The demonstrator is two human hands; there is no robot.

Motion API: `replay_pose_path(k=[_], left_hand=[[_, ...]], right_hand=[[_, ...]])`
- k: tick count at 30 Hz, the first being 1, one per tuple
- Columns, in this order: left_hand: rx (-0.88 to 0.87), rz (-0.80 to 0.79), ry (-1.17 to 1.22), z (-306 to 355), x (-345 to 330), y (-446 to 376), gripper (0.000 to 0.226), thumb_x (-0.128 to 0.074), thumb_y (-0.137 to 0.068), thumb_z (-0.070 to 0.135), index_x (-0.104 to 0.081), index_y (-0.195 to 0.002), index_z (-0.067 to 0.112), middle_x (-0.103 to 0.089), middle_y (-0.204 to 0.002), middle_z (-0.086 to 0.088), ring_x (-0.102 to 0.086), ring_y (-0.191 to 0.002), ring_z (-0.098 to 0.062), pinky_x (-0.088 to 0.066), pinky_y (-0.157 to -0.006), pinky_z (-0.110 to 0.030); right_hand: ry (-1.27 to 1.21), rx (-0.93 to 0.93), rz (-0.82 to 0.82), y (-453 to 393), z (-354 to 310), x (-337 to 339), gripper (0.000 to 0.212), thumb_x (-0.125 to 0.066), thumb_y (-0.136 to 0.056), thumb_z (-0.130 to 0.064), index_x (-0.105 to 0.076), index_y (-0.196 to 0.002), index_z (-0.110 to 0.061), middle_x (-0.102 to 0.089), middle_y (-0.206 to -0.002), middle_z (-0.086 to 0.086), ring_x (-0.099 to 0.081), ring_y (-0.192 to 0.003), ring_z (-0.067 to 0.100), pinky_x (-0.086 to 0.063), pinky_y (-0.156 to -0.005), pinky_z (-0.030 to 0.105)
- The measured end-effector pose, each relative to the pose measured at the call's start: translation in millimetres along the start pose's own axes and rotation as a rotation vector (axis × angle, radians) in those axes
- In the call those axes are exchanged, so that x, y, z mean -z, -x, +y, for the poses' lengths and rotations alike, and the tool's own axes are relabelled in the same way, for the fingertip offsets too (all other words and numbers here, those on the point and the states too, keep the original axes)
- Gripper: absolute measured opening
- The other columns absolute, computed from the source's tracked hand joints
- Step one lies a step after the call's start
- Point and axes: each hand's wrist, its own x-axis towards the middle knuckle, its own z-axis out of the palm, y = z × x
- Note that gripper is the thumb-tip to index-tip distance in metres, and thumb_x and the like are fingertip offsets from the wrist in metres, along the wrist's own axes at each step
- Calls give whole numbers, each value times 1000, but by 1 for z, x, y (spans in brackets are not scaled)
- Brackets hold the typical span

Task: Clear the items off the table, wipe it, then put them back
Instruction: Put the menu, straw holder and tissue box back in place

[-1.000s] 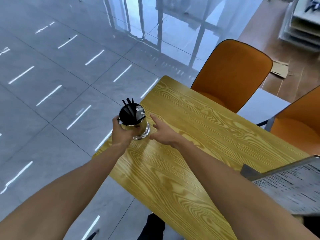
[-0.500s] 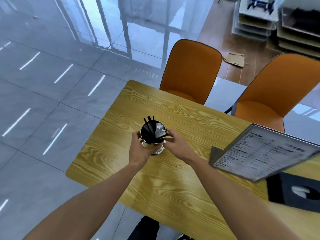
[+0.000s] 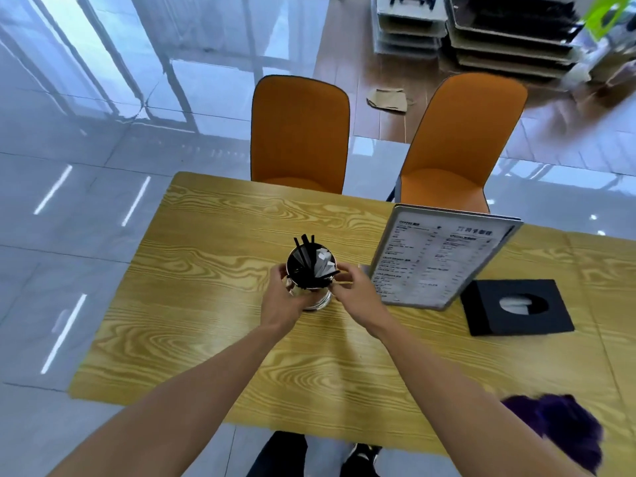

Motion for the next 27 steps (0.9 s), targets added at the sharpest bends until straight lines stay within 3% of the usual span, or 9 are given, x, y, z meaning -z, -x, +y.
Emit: replay_pose_path(k=[4,8,14,22,27], left_hand=[[-16,-40,-20,5,-12,-4,97,-97,-50,51,-45,-130,31,-57,-125,22,-62,-118,-14,-55,-97,-42],[-27,-51,-81,7,-18,-9,103,-97,-50,53,-47,-137,27,-57,-132,7,-63,-116,-19,-56,-95,-42],[-23,-97,-94,12,-24,-10,99,-96,-58,44,-45,-142,29,-60,-132,7,-67,-109,-17,-54,-78,-25],[-30,-136,-85,20,-31,-10,89,-94,-67,33,-47,-141,22,-55,-123,13,-62,-104,-12,-50,-70,-15],[-39,-162,-106,20,-37,-14,89,-92,-70,32,-44,-144,22,-55,-124,14,-62,-108,-12,-50,-73,-15]], right_hand=[[-15,6,68,5,9,10,35,-65,-98,-23,-58,-132,-26,-64,-115,-10,-64,-109,13,-56,-96,44],[-55,6,89,8,12,17,34,-63,-98,-17,-59,-131,-25,-66,-113,-9,-65,-108,15,-57,-94,42],[-57,1,139,9,19,21,37,-67,-94,-20,-59,-130,-23,-70,-114,-3,-67,-106,18,-57,-92,43],[-78,-10,167,10,22,28,39,-69,-94,-19,-58,-132,-19,-70,-115,-3,-67,-107,14,-58,-94,41],[-92,-13,192,12,24,33,35,-69,-94,-18,-60,-128,-22,-72,-111,-3,-68,-103,13,-58,-92,40]])
